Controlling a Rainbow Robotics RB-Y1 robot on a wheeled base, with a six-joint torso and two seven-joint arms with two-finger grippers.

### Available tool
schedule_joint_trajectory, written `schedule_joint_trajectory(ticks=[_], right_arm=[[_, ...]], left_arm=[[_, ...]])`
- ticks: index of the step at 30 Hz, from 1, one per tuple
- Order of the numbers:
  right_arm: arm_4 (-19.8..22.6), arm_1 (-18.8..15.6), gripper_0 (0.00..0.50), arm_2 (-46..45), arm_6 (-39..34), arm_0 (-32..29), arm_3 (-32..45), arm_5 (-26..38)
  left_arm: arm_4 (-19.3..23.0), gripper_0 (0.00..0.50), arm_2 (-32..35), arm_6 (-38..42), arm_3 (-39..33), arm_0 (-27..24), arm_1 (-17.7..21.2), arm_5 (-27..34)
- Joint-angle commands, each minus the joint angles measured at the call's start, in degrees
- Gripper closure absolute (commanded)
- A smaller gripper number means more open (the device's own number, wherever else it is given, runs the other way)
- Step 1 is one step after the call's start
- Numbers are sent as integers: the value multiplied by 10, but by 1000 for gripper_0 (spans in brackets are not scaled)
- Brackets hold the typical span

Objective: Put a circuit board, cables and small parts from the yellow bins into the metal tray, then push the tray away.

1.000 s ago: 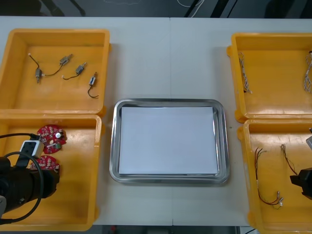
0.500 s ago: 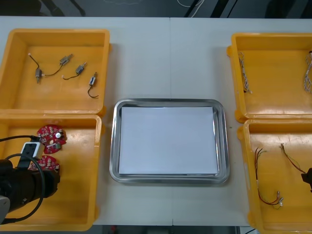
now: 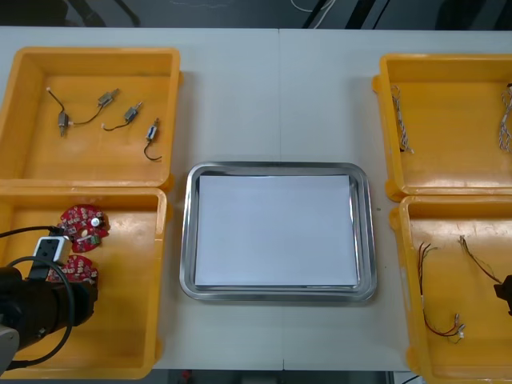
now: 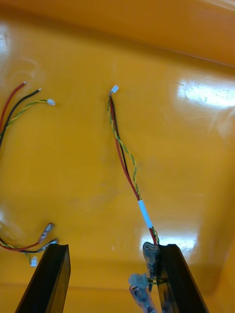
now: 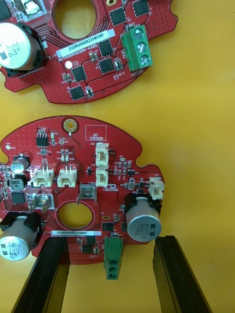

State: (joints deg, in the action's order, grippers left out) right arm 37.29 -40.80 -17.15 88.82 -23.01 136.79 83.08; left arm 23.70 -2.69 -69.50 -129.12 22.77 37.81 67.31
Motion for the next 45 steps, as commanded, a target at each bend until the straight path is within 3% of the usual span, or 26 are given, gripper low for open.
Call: schedule_joint_trajectory(ticks=[1, 6, 7, 9, 11, 12, 13, 14, 16, 29, 38, 39, 40, 41, 42, 45], right_arm=[[10, 28, 0, 1, -2, 7, 12, -4], [14, 49, 0, 1, -3, 7, 12, 12], [13, 50, 0, 1, -3, 6, 12, 12], [14, 50, 0, 1, -3, 7, 11, 12], [14, 50, 0, 2, -3, 7, 12, 12], [15, 50, 0, 1, -1, 7, 12, 12], [15, 50, 77, 2, 0, 6, 12, 12], [15, 50, 385, 2, 0, 6, 12, 12], [16, 50, 500, 2, 4, 7, 12, 13], [12, 50, 500, -1, 7, 5, 12, 11], [10, 34, 500, -13, 1, 10, 11, 13], [10, 33, 437, -15, 0, 15, 12, 16], [10, 33, 437, -15, 0, 15, 12, 16], [11, 29, 77, -20, -1, 26, 12, 27], [13, 28, 0, -24, -2, 34, 11, 39], [15, 28, 0, -32, -3, 54, 8, 67]], left_arm=[[-10, 0, -15, 45, -3, 17, -2, -7], [-9, 0, -16, 44, -3, 17, -1, -7], [-9, 18, -16, 44, -3, 17, -1, -7], [-9, 353, -18, 44, -3, 17, -2, -7], [-8, 500, -18, 43, -3, 17, -1, -7], [-9, 500, -18, 43, -3, 17, -1, -7], [-9, 500, -18, 43, -3, 17, -1, -7], [-9, 500, -18, 42, -3, 17, -1, -7], [-8, 500, -18, 42, -3, 17, -2, -7], [-2, 500, -9, 42, -15, 17, 4, -3], [41, 500, 41, 41, -64, -1, 5, 98], [48, 500, 48, 41, -70, -4, 5, 111], [48, 500, 48, 41, -70, -4, 5, 111], [53, 500, 60, 41, -80, -9, 5, 134], [55, 500, 66, 41, -88, -12, 5, 149], [57, 500, 80, 42, -105, -21, 5, 184]])
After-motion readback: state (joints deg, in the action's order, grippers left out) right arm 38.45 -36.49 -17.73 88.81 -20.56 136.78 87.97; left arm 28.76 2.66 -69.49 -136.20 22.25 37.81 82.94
